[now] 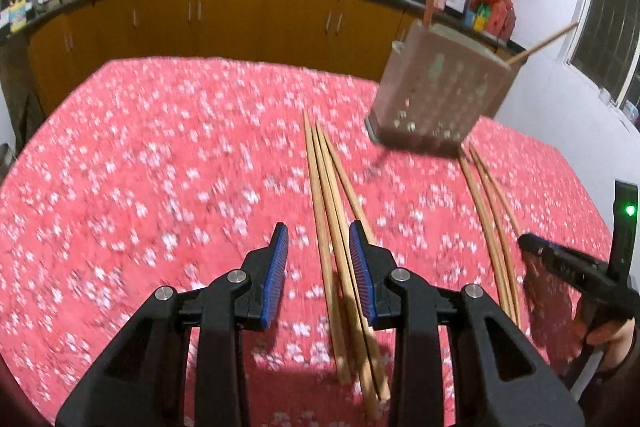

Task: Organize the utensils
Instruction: 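Return the right tool to the chopsticks and grasp another one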

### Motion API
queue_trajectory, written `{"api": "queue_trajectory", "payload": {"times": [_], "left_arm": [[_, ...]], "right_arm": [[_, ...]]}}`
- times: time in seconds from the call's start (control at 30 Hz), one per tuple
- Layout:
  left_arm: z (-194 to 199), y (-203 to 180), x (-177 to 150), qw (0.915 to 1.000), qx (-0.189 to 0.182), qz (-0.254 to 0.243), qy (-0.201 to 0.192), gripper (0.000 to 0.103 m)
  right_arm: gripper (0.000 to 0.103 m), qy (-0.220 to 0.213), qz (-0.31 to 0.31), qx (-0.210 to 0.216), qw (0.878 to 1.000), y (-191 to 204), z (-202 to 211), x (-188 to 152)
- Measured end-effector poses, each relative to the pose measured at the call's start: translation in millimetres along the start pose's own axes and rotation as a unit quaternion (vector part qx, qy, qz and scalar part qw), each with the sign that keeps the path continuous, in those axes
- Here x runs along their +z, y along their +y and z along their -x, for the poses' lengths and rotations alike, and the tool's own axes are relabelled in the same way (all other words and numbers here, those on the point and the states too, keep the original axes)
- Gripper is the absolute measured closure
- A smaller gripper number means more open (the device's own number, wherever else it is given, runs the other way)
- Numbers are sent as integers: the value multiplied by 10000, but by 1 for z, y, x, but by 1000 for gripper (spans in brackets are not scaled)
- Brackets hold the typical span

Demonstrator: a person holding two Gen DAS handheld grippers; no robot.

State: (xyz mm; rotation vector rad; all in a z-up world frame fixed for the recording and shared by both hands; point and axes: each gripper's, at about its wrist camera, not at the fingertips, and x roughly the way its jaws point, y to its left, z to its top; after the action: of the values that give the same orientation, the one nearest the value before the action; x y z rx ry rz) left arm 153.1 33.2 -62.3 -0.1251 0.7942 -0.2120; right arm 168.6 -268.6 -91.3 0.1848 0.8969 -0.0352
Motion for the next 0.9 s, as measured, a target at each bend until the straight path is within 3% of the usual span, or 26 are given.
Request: {"api": "queue_trajectory", "payload": {"times": [0.3, 0.7, 0.8, 0.9], "left_arm": [[-21, -4, -18, 9987, 28, -121, 490, 76], [-32, -17, -13, 9964, 447, -527, 496, 81], [-40, -20, -8, 9948, 612, -650, 488, 92], [-46, -12, 0, 9950, 651, -569, 509, 95]], "right_arm": [[95, -59, -166, -201, 9996, -12, -1, 1], [93, -81, 22, -266, 9996, -7, -1, -1], [93, -98, 196, -338, 9992, -2, -3, -1], [95, -94, 278, -355, 9989, -4, -6, 3]]}}
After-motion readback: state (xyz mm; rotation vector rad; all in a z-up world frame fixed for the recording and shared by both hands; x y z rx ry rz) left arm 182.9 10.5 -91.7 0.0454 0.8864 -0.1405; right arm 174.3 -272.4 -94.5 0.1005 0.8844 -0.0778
